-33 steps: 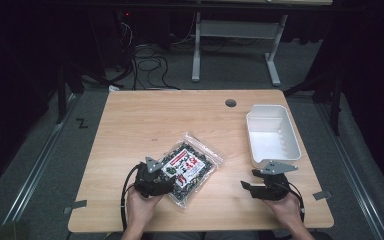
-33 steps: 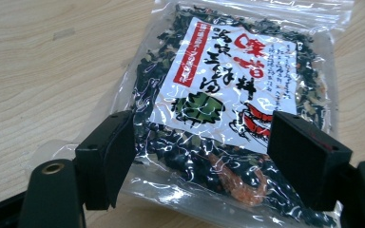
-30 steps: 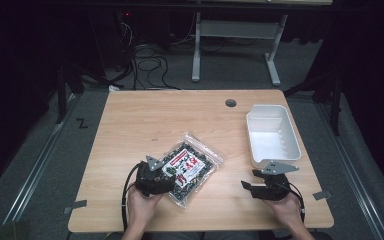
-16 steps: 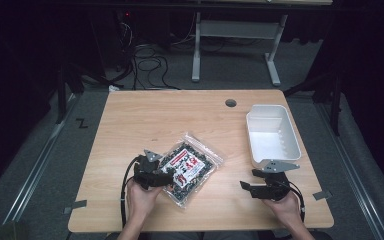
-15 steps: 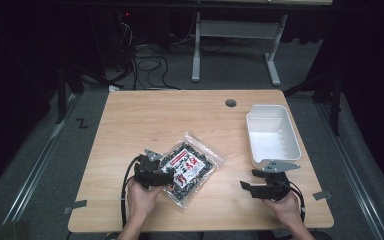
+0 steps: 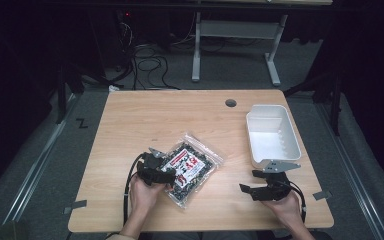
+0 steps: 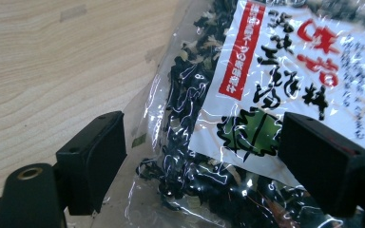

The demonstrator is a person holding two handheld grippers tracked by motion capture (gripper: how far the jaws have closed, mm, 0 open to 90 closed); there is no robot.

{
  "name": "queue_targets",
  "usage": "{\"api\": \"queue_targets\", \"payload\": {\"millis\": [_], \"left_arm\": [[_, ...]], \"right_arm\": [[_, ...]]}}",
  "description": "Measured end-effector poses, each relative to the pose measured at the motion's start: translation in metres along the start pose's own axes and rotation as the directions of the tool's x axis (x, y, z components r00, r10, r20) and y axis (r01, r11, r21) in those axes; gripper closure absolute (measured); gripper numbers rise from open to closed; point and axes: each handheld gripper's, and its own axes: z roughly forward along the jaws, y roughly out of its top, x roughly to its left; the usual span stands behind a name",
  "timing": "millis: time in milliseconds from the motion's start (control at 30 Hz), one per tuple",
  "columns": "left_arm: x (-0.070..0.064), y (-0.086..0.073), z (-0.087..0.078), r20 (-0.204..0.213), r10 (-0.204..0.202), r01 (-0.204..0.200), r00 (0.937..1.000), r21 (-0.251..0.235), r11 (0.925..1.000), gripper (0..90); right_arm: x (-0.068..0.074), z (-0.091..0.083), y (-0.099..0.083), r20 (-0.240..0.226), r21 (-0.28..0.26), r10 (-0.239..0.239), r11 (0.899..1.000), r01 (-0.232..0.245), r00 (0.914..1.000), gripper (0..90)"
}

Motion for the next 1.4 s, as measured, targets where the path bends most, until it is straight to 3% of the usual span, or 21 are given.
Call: {"api": "queue_targets", "payload": {"millis": [433, 600, 1000, 1133, 1233, 1400], "left_arm": [[-0.006, -0.003, 0.002, -0.009, 0.082, -0.082, 0.9966, 0.002, 0.9966, 27.4], [-0.005, -0.004, 0.004, 0.017, 0.074, -0.074, 0.9971, 0.014, 0.9972, 28.2], [-0.01, -0.007, 0.003, 0.055, 0.113, -0.114, 0.9921, 0.012, 0.9934, 28.6], [-0.012, -0.008, 0.002, 0.076, 0.132, -0.134, 0.9883, 0.013, 0.9909, 29.4], [-0.014, -0.009, 0.001, 0.093, 0.146, -0.148, 0.9849, 0.015, 0.9889, 29.6], [-0.016, -0.011, -0.001, 0.105, 0.163, -0.165, 0.9811, 0.014, 0.9862, 29.8]], "right_arm": [[0.0, -0.001, -0.003, 0.02, -0.006, -0.008, 1.0, 0.008, 0.9998, 40.8], [0.001, 0.001, -0.003, 0.011, 0.009, -0.011, 1.0, 0.011, 0.9999, 42.8], [0.002, 0.002, -0.004, -0.015, -0.013, -0.027, 1.0, 0.026, 0.9995, 49.4], [0.002, -0.002, -0.005, -0.009, -0.045, -0.021, 0.999, 0.02, 0.9997, 49.0], [0.002, 0.0, -0.005, -0.005, -0.017, -0.014, 1.0, 0.014, 0.9999, 46.8], [0.007, 0.003, -0.002, 0.018, 0.009, -0.048, 0.999, 0.047, 0.9987, 44.5]]}}
